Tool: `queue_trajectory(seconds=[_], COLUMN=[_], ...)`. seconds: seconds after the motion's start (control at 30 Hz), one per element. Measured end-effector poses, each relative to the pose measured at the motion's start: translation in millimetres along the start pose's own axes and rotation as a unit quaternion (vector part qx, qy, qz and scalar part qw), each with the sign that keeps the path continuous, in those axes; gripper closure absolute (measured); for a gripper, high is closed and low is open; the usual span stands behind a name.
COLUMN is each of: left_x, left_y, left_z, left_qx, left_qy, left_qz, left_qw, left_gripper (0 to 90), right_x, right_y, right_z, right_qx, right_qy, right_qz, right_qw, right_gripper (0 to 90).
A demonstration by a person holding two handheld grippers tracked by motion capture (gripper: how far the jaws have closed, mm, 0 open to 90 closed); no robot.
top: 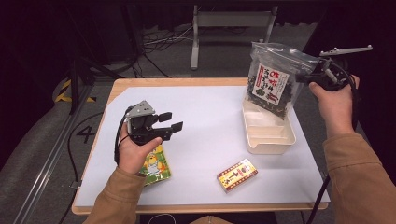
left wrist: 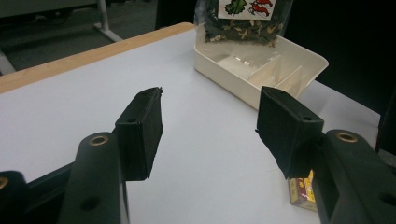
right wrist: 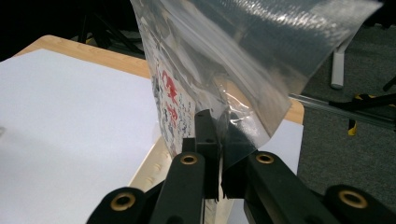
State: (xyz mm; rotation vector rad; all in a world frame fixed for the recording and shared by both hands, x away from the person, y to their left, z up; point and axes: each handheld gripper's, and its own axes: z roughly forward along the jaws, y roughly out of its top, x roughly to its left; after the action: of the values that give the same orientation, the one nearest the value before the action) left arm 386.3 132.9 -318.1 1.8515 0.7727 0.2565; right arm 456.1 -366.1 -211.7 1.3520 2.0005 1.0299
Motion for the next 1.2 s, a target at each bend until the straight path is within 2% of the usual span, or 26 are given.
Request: queue_trajectory(seconds=[0.63, 0.9, 1.07, 1.2], left_x=[0.5, 0.6, 1.0, 1.9], left_y=[-0.5, -0.5, -0.6, -1.2], left_z=[0.3, 0.8, 0.6, 0.1], left_qx=[0.002, 0.005, 0.006, 0.006], left_qy=[0.0, -0.001, 0.0, -0.001], left_qz=[-0.002, 0.0, 0.001, -0.003], left_qw=[1.0, 1.0, 1.0, 1.0], left_gripper=[40.8, 40.7, 40.5, 40.3], right_x=[-5.0, -10.5, -12.6, -15.6], right_y=[-17.1, -23.9, -27.6, -31.6], right_z=[16.1, 15.7, 14.7, 11.1], right_qx=[0.027, 0.027, 0.025, 0.015], right_qy=[0.007, 0.01, 0.008, 0.005], right_qz=[0.009, 0.019, 0.023, 0.028], right_qw=[0.9996, 0.9994, 0.9994, 0.9995], right_gripper=[85.4, 83.7, 77.6, 66.3])
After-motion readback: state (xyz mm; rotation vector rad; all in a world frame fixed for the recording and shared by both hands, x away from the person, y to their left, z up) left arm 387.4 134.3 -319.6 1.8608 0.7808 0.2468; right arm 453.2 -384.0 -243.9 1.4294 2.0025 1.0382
